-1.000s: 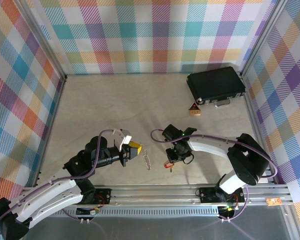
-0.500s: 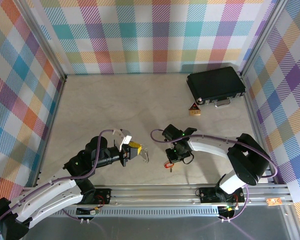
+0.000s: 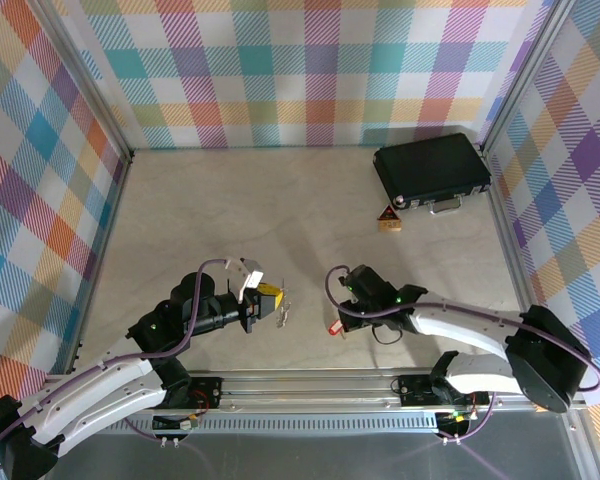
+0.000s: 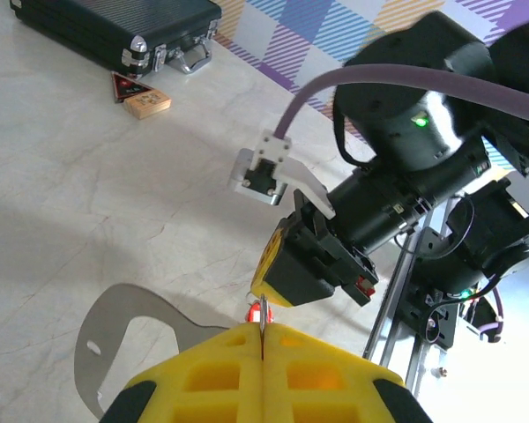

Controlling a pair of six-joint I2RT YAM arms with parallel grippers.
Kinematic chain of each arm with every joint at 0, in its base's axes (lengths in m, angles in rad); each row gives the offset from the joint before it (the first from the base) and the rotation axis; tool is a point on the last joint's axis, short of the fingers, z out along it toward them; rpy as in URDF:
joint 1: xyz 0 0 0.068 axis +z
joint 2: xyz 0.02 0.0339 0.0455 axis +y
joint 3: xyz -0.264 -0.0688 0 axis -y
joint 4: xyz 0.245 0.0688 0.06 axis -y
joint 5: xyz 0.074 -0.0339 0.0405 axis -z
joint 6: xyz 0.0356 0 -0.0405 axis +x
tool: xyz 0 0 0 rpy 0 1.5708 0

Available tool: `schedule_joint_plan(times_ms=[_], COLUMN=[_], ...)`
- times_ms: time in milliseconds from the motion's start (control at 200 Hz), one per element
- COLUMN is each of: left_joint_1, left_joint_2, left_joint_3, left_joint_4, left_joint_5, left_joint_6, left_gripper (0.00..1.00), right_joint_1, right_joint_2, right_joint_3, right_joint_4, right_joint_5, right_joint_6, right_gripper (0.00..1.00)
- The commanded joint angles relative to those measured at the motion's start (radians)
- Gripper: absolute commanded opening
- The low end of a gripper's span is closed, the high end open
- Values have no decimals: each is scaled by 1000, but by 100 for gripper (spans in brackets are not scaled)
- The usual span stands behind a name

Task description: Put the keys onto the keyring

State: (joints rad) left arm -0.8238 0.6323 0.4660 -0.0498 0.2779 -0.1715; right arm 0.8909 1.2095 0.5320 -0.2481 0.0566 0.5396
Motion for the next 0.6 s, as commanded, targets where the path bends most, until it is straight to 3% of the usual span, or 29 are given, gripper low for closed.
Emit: schedule_joint_plan(times_ms=[0, 85, 295, 375, 595], left_joint_1=[-11, -12, -12, -11, -12], left_joint_2=[-26, -28, -27, -26, -37], left_joint_3=[1, 3, 2, 3, -3], left_joint_4=[21, 19, 24, 25, 30], left_joint_5=[-5, -4, -4, -4, -17], left_joint_6=[-16, -15, -14, -13, -11], left_gripper=[0, 0, 0, 0, 0], right_joint_1=[27, 64, 109, 112, 121], right_joint_2=[-26, -15, 33, 22, -64], right_joint_3=[-84, -138, -174, -186, -200], right_joint_4=[276, 412, 508, 502, 400], right_joint_5=[122, 176, 216, 219, 210], right_joint_6=[88, 98, 89, 103, 107], right_gripper=[0, 0, 0, 0, 14])
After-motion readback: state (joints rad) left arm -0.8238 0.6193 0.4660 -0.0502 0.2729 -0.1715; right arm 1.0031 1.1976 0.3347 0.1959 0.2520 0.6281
